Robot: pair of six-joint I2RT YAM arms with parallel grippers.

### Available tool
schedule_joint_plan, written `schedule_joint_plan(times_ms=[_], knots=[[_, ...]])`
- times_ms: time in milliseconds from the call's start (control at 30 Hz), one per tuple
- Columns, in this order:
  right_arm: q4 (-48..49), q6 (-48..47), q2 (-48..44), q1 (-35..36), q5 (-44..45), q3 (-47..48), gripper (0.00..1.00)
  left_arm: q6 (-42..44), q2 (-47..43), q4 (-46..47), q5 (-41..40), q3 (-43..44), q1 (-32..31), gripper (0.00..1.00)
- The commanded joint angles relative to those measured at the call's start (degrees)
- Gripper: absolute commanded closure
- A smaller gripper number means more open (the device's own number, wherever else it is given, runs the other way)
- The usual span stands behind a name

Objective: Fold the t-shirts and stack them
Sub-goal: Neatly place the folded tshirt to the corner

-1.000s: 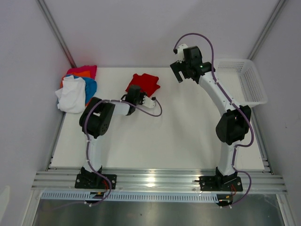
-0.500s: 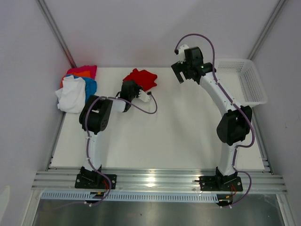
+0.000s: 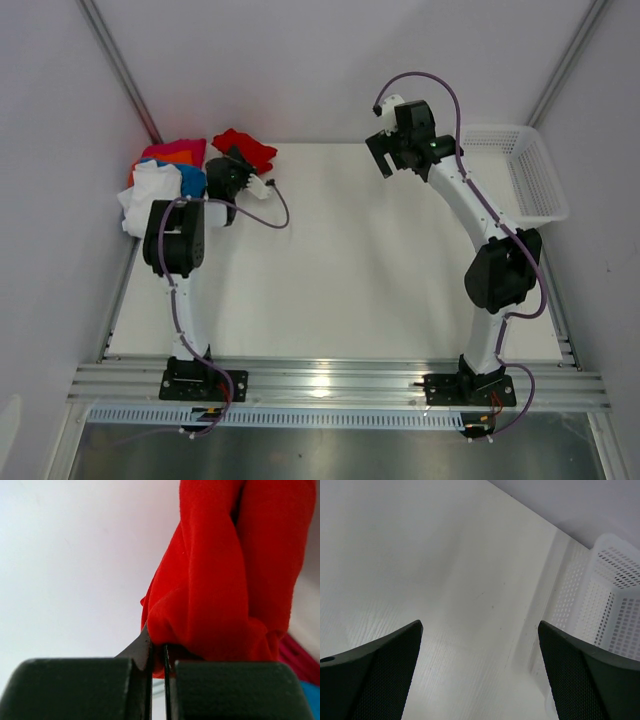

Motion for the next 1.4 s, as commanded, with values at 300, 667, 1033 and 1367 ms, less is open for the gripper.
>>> schedule_joint_plan(times_ms=[300, 667, 1033, 1367], knots=[[1.2, 1.1, -2.1, -0.2, -0.9, 0.7, 0.01, 16.6, 1.0, 4.1, 9.9, 3.2, 13.5, 1.0], [0.6, 1.0, -1.3, 0.1, -0.9, 1.4, 0.01, 35.4, -1.9, 2.8, 24.9, -1.5, 21.6, 1.0], [1.1, 0.9, -0.6, 0.5, -1.2, 0.8, 0.01, 15.5, -6.0, 23.5, 19.9, -3.3, 20.0, 1.0], [1.1, 0.5, -0.3, 1.3, -0.1, 0.8, 0.01, 17.6, -7.3, 21.5, 19.1, -3.3, 26.4, 1.0]])
